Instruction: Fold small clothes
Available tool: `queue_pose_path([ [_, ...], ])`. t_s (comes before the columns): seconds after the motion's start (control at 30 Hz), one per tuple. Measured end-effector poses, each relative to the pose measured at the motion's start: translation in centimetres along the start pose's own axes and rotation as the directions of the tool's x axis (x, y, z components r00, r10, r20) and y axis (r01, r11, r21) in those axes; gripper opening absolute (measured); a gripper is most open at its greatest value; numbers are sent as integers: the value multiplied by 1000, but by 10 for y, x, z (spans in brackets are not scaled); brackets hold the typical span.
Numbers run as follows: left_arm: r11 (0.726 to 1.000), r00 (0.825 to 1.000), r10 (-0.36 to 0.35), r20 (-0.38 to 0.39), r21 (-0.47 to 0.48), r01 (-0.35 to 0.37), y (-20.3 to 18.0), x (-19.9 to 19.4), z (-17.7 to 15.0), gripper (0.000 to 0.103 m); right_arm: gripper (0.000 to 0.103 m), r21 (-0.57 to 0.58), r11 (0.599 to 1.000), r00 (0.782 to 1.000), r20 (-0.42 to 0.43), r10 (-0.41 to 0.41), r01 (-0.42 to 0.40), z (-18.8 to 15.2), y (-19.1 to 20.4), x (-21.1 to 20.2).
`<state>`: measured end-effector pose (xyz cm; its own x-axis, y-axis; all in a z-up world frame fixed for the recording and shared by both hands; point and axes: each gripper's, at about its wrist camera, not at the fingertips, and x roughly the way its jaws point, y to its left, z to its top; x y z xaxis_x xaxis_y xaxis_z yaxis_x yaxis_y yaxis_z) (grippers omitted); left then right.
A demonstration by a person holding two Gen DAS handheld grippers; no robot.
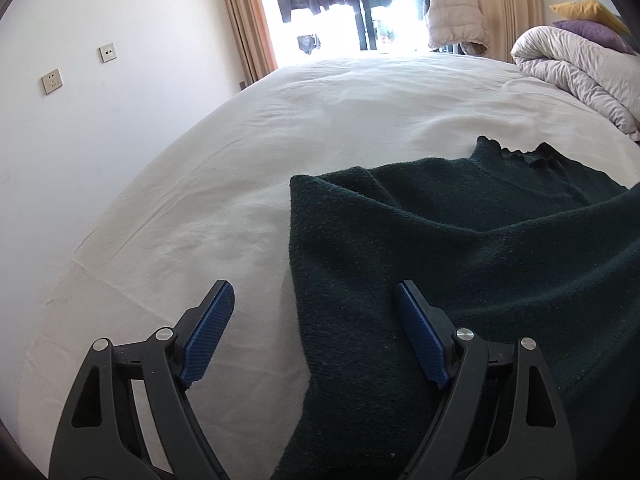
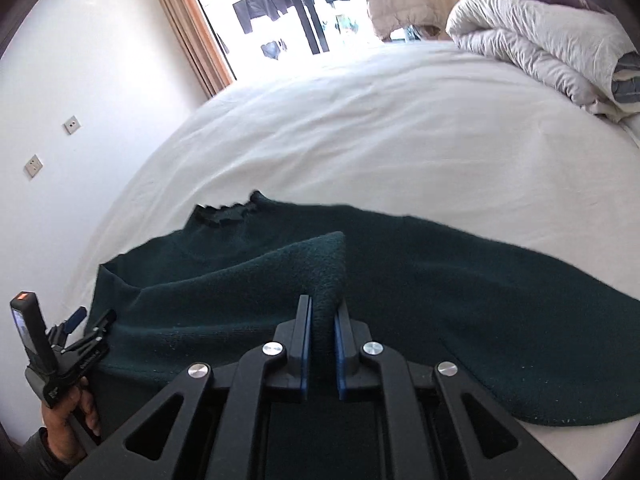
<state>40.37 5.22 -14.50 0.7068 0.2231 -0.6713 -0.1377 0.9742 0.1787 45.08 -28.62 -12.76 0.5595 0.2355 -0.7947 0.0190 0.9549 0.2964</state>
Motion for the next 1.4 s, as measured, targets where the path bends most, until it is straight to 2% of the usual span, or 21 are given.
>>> queue_pose_path([
  [0.07,1000,1000,10,-15,15,-9,-3,2,0,85,11,-3,999,998,-32,-54,54,-5,-8,18],
  [0.17,999,1000,23,-10,24,-23,-4,1,-1,85,11,54,998,1000,-3,-24,24,-7,-17,15],
  [0.33,998,998,61,31,15,-62,-4,-6,-3,85,8,22,999,996,79,-29,28,0,-12,-7],
  [0.37,997,997,73,39,15,-73,-4,-8,-3,85,8,23,999,997,70,-43,42,2,-12,-5],
  [0.43,995,995,90,35,30,-91,-7,-7,-4,85,8,46,995,996,-1,-87,87,0,-19,11],
  [0.47,994,994,103,32,44,-104,-10,-7,-4,86,3,56,992,993,-33,-115,117,-2,-25,18],
  [0.53,989,991,131,35,69,-133,-14,-7,-5,86,0,83,990,994,-15,-110,111,-6,-32,15],
  [0.63,984,986,160,42,75,-163,-14,-9,-7,89,1,135,977,986,-5,-168,167,-6,-32,-1],
  [0.67,982,984,172,42,75,-175,-13,-9,-7,91,8,130,975,983,21,-183,178,-5,-27,-9],
  [0.7,979,982,187,38,79,-189,-13,-8,-7,94,8,111,979,982,61,-177,170,-3,-17,-18],
  [0.77,976,979,202,31,77,-204,-10,-7,-8,97,8,70,992,987,117,-114,107,1,5,-33],
  [0.83,972,975,220,31,72,-222,-6,-9,-9,98,8,5,1000,991,129,-31,31,5,34,-39],
  [0.93,968,969,241,54,54,-244,1,-18,-12,98,11,-70,988,987,78,143,-138,5,70,-30],
  [1.07,967,966,250,70,24,-252,10,-27,-13,98,14,-127,963,971,-4,241,-239,-2,103,2],
  [1.1,968,966,248,71,15,-249,12,-29,-12,98,16,-129,961,969,-28,244,-245,-4,109,13],
  [1.17,966,963,257,77,13,-259,12,-33,-11,97,35,-111,971,974,-106,201,-213,-8,108,39],
  [1.2,961,957,273,102,19,-276,11,-40,-8,97,35,-95,975,975,-113,192,-203,-13,103,47],
  [1.23,953,945,296,141,25,-302,6,-49,-6,97,32,-78,971,972,-90,217,-224,-14,97,47],
  [1.3,949,931,288,223,64,-309,-7,-64,1,97,32,-27,969,969,-57,242,-244,-16,80,42],
  [1.33,951,934,265,241,94,-294,-16,-67,4,97,32,0,971,971,-36,237,-237,-17,72,38],
  [1.4,954,950,219,222,156,-256,-34,-58,12,97,32,40,977,978,6,211,-211,-16,54,28],
])
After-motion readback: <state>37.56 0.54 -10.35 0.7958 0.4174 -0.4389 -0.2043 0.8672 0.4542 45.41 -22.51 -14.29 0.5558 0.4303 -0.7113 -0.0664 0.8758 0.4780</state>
